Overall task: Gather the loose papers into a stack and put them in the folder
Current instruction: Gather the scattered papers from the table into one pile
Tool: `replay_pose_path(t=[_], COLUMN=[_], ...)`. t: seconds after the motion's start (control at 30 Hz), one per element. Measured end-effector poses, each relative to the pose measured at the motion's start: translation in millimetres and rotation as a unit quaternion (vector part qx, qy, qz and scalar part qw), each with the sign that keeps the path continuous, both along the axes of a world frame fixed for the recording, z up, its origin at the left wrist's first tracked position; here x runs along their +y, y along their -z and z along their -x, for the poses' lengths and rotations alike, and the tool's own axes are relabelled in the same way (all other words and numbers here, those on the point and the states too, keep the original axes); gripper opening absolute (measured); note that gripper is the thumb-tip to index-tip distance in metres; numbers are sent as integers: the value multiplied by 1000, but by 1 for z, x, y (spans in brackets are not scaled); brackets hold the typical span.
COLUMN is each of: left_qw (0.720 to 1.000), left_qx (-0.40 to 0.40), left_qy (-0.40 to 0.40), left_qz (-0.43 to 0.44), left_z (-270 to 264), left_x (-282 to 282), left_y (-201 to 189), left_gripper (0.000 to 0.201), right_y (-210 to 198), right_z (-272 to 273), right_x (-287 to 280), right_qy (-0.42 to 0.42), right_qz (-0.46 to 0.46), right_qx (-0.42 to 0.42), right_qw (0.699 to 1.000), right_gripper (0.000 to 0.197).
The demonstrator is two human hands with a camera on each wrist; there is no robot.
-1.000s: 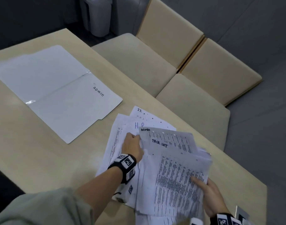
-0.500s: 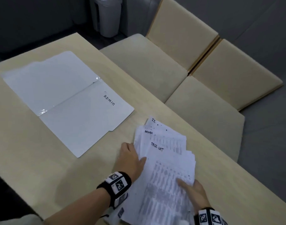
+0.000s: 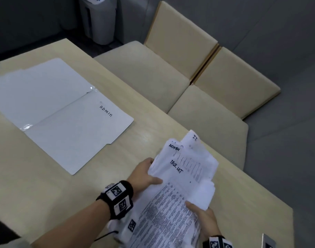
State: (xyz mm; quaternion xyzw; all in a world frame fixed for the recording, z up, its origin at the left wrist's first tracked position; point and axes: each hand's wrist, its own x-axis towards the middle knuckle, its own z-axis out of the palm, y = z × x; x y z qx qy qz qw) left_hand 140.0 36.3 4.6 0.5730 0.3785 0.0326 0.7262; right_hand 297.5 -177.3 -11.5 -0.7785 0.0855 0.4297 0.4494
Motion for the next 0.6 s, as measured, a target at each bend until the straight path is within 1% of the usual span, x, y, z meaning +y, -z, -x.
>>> replay_pose_path(t=[0.1, 0.13, 0.17, 0.23, 0.3, 0.33, 0.37, 0.43, 0.47, 0.5, 0.57, 0.6], left_qw=[996, 992, 988, 980, 973, 969, 965, 956, 951, 946, 937, 934], left_qx=[-90, -126, -154, -198, -227, -239, -248, -265, -275, -286, -306, -310], left_qy=[9, 11, 11, -11, -39, -48, -54, -73, -87, -100, -117, -119], left_qz=[-9, -6, -3, -7, -20, -39, -65, -105, -115, -117, -124, -130], left_z=[-1, -3, -5, -9, -12, -13, -13, -13, -12, -11, -9, -8], left_x=[21, 27, 33, 43, 53, 57, 59, 59, 58, 56, 51, 49], left_y=[-41, -54, -67, -88, -108, -120, -128, -138, -140, -140, -139, -139], left_gripper=[43, 40, 40, 48, 52, 55, 57, 58, 56, 57, 67, 73], right_y=[-36, -51, -67, -100, -139, -153, -163, -177, -178, -175, -165, -159], right_z=[7, 7, 7, 6, 11, 13, 14, 18, 21, 23, 26, 27], right_x=[5, 8, 12, 22, 34, 38, 41, 47, 50, 51, 53, 53], right_qy=[63, 70, 76, 75, 63, 60, 61, 61, 53, 40, 6, -9], right_qz=[-128, -163, -192, -239, -244, -249, -265, -296, -310, -313, -301, -298], right_qx=[68, 73, 55, -31, -146, -190, -224, -258, -267, -279, -290, -287], right_qw=[987, 981, 977, 968, 957, 948, 936, 918, 911, 907, 909, 910], right_gripper=[81, 73, 67, 53, 33, 22, 18, 19, 22, 33, 62, 67])
